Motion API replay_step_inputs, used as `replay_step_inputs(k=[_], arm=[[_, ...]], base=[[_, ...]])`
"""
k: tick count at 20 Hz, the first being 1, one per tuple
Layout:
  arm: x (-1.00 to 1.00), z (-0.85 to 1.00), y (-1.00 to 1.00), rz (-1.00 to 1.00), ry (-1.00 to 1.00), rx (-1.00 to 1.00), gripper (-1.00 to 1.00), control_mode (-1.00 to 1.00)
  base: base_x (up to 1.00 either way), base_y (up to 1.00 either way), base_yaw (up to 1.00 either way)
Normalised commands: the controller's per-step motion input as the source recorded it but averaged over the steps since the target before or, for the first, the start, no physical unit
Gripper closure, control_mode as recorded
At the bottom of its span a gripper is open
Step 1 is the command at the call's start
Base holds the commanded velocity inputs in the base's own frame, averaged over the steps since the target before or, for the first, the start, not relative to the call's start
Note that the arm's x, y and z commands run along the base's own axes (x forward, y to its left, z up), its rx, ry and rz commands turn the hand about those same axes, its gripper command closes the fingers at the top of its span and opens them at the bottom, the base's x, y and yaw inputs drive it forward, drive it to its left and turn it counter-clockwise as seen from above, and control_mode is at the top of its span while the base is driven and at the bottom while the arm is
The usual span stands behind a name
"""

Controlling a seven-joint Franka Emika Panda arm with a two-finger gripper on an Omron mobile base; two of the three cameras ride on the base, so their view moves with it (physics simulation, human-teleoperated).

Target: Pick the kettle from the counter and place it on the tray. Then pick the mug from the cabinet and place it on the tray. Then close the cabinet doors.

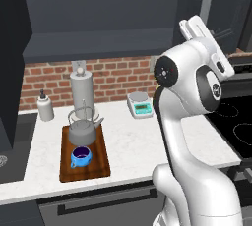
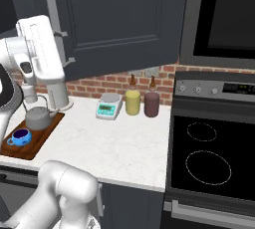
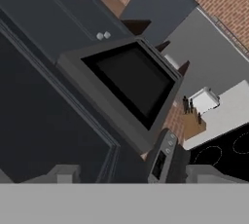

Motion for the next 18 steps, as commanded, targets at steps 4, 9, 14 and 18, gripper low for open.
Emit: replay_step_inputs(k=[4,9,14,18], arm=[[0.84,-0.28,0.21,0.05,0.0,0.0,-1.0,-1.0],[0.78,-0.35,0.16,0.07,0.0,0.0,-1.0,-1.0],[0.76,-0.33,0.1,0.1,0.0,0.0,-1.0,-1.0],[0.83,-0.25,0.06,0.1,0.0,0.0,-1.0,-1.0]], base=[[0.0,0.0,0.0],[0.0,0.0,0.0],[0.0,0.0,0.0],[0.0,0.0,0.0]])
